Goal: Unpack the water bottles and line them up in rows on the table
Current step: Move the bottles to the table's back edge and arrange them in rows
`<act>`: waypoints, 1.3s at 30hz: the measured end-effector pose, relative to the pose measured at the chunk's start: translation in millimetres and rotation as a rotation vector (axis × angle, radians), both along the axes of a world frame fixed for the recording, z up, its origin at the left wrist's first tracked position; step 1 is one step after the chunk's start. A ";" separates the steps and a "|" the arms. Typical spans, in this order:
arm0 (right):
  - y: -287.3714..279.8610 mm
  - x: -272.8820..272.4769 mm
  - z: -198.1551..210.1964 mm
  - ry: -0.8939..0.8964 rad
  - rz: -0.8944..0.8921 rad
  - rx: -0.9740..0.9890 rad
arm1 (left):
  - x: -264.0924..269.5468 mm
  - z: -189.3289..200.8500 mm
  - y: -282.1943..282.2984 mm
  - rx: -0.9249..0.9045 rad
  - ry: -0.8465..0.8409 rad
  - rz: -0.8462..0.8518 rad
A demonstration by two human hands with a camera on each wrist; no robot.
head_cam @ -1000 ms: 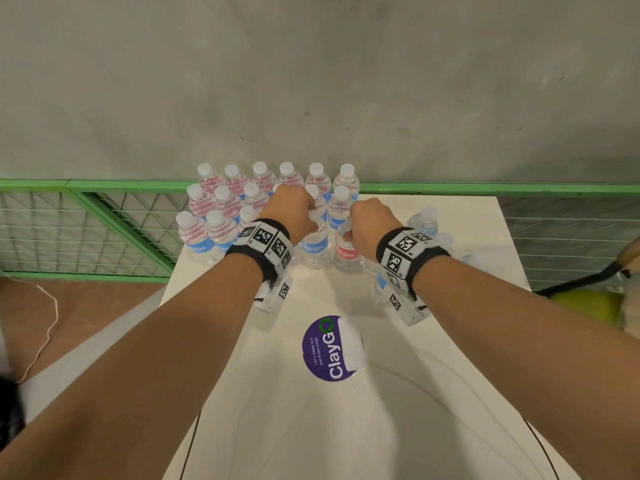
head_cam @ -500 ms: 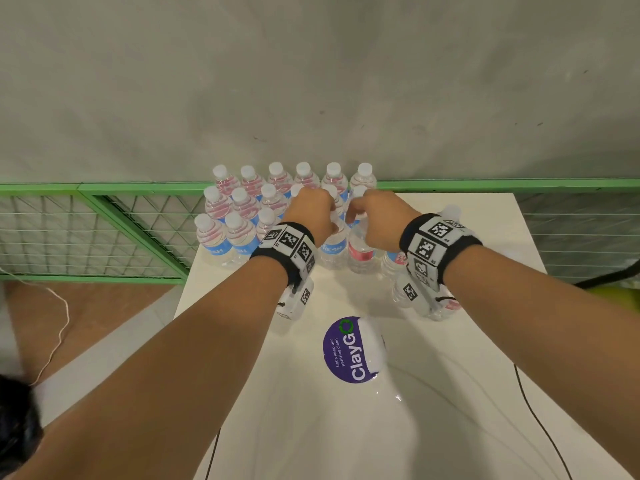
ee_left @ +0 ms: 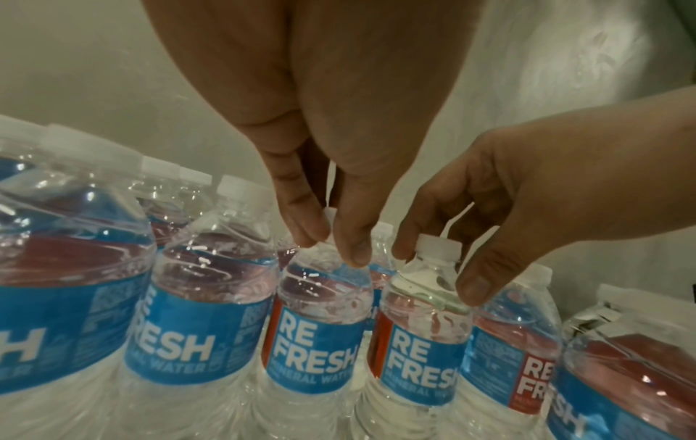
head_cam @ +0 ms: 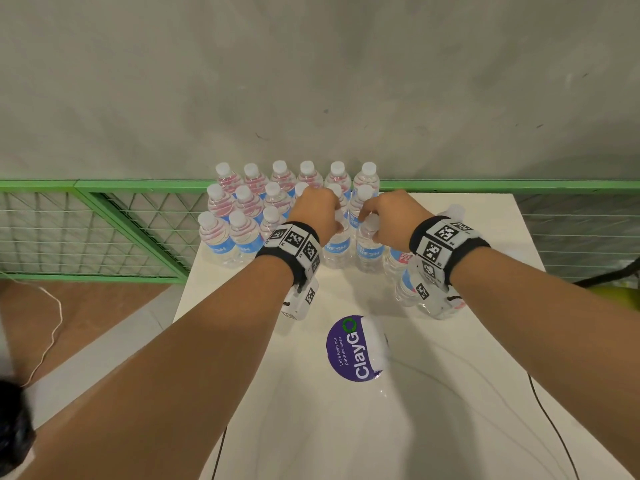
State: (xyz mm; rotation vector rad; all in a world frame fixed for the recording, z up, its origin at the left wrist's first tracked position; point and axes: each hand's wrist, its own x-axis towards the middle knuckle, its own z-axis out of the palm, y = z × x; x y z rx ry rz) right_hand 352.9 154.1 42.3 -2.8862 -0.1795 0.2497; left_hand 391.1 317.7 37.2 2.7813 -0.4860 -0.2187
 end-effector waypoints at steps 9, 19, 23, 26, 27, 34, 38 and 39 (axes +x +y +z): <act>12.4 -0.4 -3.5 -0.061 -0.040 0.064 | -0.6 -0.6 2.0 0.041 -0.008 0.005; -19.0 -25.2 15.0 -0.160 -0.174 0.360 | -21.8 -0.5 -0.1 0.042 -0.080 -0.007; -69.0 -74.0 32.1 -0.447 -0.335 0.518 | -58.0 5.2 -12.0 -0.219 -0.221 0.043; -105.2 -117.4 28.2 -0.506 -0.420 0.446 | -92.3 -4.0 -36.5 -0.428 -0.212 -0.009; -114.7 -130.7 23.9 -0.494 -0.420 0.399 | -102.6 -10.5 -46.4 -0.481 -0.181 -0.036; -124.7 -176.4 -25.9 -0.139 -0.154 0.361 | -146.5 -59.4 -103.8 -0.519 -0.073 -0.123; -121.5 -176.5 -43.5 -0.175 -0.199 0.407 | -153.7 -66.5 -112.4 -0.480 -0.093 -0.069; -121.6 -177.3 -44.9 -0.202 -0.221 0.421 | -154.8 -65.6 -111.7 -0.470 -0.100 -0.056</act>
